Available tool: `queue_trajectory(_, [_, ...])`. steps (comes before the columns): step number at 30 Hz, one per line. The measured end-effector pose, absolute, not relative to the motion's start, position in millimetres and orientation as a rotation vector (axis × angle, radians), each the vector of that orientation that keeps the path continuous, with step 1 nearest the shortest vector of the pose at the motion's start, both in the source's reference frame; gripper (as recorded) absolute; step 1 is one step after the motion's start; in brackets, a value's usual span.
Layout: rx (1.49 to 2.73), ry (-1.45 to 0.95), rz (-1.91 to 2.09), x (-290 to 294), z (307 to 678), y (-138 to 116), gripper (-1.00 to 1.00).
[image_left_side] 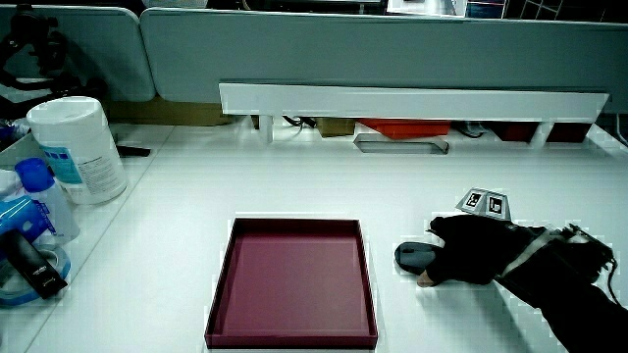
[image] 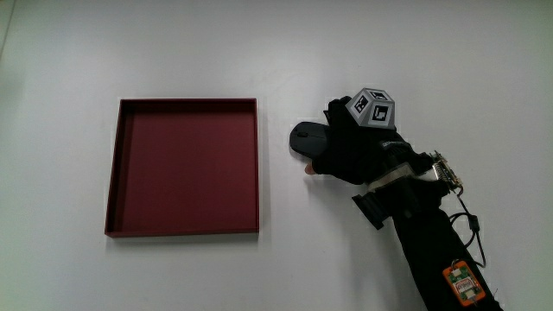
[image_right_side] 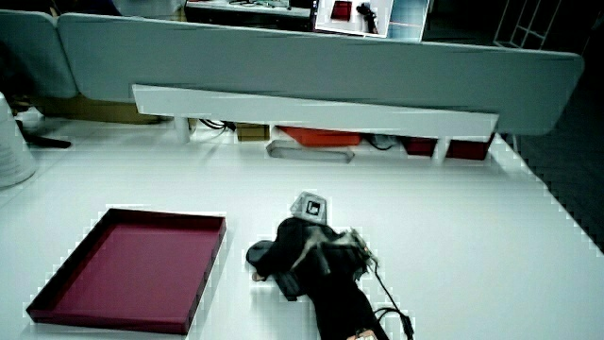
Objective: Pick mouse from desk
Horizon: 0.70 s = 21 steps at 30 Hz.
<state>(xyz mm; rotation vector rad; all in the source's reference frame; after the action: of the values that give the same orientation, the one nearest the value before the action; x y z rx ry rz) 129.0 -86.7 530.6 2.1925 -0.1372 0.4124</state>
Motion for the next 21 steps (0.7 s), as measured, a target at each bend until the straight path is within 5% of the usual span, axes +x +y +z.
queue_trajectory(12, [2.2,-0.131,0.389,128.6,536.2,-87.4,0.0])
queue_trajectory(21, [2.26,-0.147,0.387,124.9,529.6,-87.7,0.45])
